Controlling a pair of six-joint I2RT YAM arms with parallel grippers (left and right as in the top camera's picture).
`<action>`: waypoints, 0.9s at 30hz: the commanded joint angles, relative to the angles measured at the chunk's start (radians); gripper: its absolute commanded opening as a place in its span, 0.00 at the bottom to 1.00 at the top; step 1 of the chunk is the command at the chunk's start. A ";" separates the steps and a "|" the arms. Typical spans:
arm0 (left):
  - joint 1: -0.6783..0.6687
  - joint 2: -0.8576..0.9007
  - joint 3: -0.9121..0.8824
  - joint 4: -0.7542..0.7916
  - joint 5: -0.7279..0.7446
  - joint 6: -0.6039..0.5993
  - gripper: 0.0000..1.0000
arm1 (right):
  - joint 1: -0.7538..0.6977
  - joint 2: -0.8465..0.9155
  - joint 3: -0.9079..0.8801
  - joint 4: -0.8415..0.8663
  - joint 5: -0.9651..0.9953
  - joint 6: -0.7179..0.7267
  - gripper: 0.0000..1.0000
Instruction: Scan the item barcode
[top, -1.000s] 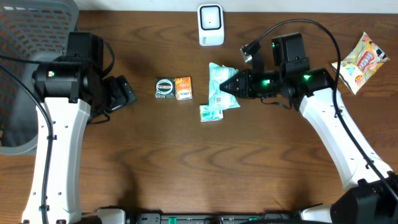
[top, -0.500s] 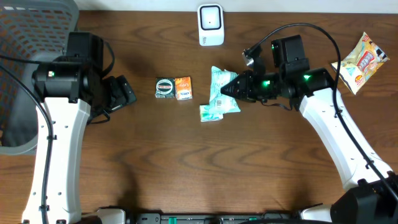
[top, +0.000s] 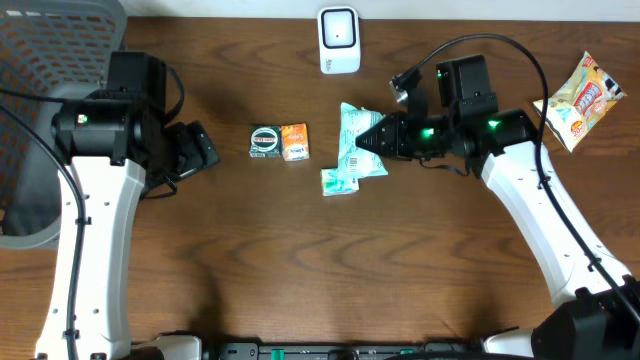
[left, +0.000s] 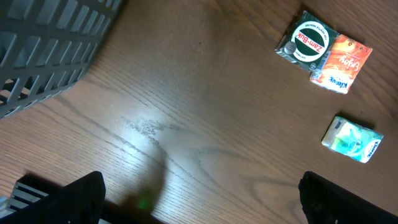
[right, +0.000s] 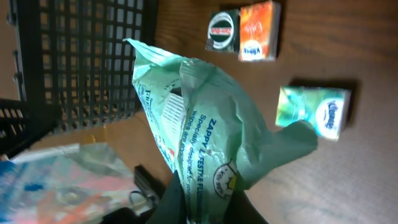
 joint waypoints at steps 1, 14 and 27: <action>0.000 0.005 0.001 -0.006 -0.006 -0.009 0.98 | 0.009 -0.002 0.015 0.030 -0.006 -0.135 0.01; 0.000 0.005 0.001 -0.006 -0.006 -0.009 0.98 | 0.009 -0.002 0.015 0.076 -0.006 -0.192 0.01; 0.000 0.005 0.001 -0.006 -0.006 -0.009 0.98 | 0.009 -0.002 0.014 0.094 -0.022 -0.169 0.01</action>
